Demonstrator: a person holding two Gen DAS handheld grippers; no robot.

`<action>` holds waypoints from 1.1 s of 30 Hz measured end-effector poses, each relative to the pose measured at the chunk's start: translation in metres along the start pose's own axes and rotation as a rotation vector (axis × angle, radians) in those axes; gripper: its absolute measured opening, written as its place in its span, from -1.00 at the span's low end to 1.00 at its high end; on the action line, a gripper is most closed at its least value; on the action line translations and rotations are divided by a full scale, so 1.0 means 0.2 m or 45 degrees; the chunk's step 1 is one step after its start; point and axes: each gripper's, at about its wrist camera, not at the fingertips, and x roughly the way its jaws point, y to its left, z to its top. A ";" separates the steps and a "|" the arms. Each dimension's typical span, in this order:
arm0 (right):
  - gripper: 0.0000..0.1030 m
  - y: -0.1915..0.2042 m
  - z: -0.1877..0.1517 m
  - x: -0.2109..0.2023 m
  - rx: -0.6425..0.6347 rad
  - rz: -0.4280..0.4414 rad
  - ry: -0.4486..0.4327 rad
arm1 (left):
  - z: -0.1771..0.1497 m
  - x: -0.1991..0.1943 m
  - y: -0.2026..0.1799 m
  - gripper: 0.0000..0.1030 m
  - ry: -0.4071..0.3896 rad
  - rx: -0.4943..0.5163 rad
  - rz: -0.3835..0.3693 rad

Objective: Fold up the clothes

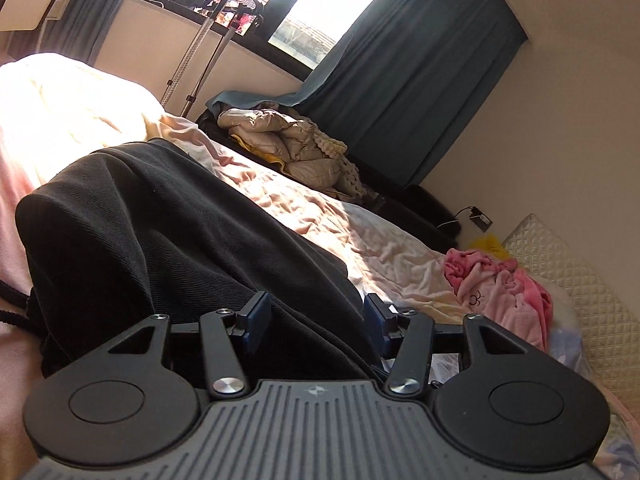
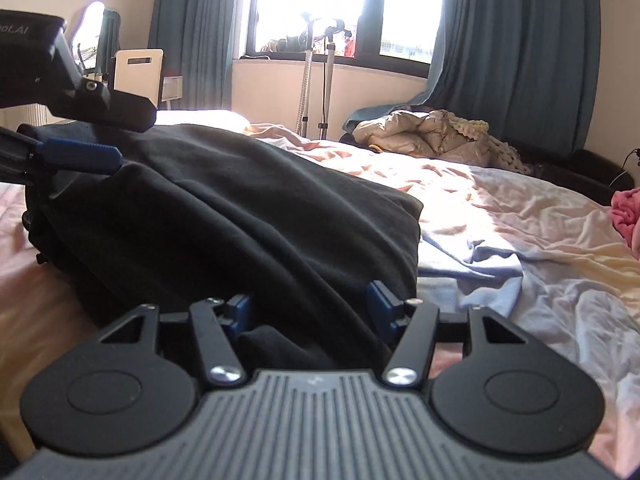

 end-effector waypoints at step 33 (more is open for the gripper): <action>-0.83 -0.04 0.07 -0.27 0.153 -0.148 -0.255 | -0.10 0.45 0.02 0.71 0.151 -0.366 -0.317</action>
